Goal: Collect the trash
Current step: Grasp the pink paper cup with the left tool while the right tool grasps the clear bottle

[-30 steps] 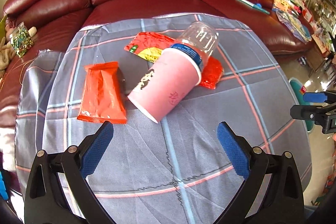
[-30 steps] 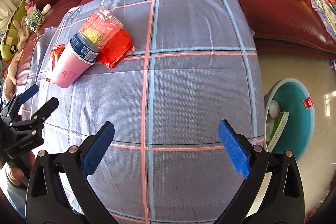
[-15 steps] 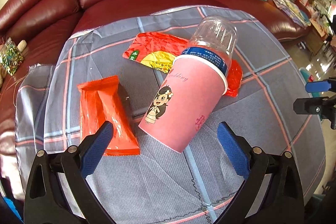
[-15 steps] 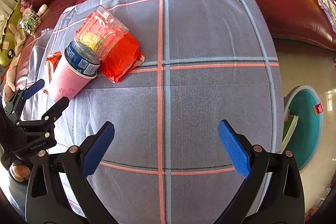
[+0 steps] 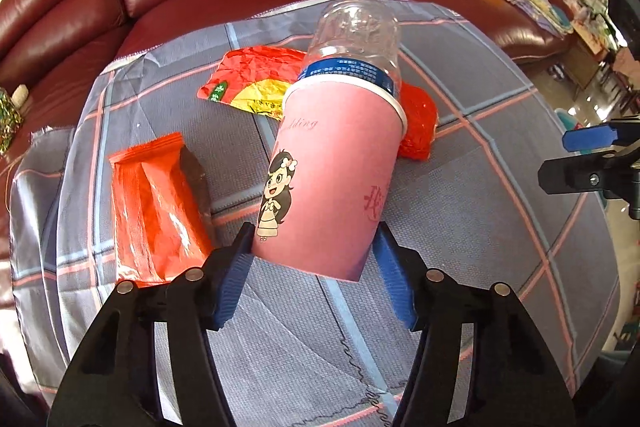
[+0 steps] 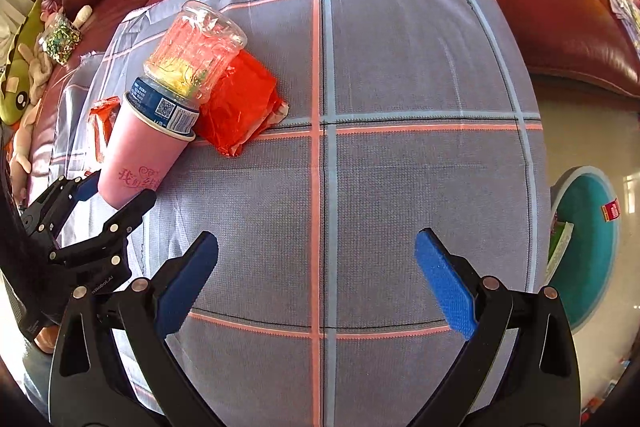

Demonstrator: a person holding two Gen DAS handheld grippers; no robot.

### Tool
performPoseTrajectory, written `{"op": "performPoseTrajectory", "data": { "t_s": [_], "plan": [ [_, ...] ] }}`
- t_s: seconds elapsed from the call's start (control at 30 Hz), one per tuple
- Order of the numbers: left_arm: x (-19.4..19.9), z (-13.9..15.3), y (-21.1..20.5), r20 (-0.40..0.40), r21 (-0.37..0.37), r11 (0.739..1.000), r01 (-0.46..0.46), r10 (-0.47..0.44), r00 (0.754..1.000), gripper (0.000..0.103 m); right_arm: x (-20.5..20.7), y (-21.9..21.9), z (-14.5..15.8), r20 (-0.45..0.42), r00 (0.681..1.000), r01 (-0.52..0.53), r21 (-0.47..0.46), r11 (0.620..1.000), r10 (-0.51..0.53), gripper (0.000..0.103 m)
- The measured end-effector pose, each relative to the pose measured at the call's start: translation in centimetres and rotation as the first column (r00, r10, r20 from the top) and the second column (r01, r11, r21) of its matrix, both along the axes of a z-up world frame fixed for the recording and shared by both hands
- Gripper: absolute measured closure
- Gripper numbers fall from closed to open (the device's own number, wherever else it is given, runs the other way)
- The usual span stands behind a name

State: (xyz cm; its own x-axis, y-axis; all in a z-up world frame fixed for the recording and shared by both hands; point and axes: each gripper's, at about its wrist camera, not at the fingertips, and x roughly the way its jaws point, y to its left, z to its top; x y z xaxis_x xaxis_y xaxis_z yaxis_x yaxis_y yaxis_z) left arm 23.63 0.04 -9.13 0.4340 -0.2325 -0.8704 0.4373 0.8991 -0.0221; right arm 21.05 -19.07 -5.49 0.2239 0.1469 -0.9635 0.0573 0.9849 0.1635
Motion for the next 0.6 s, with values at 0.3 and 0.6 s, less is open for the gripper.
{"op": "performPoseTrajectory", "data": {
  "t_s": [0.3, 0.6],
  "plan": [
    [-6.1, 0.6, 0.3, -0.074, -0.103, 0.995, -0.014, 0.006, 0.997, 0.046, -2.2, 0.3, 1.2, 0.034, 0.999, -0.012, 0.028, 1.000, 0.011, 0.008],
    [-12.0, -0.4, 0.2, -0.122, -0.145, 0.987, 0.065, -0.083, 0.989, 0.046, -4.0, 2.1, 2.8, 0.103, 0.994, -0.033, 0.123, 0.992, 0.021, 0.008]
  ]
}}
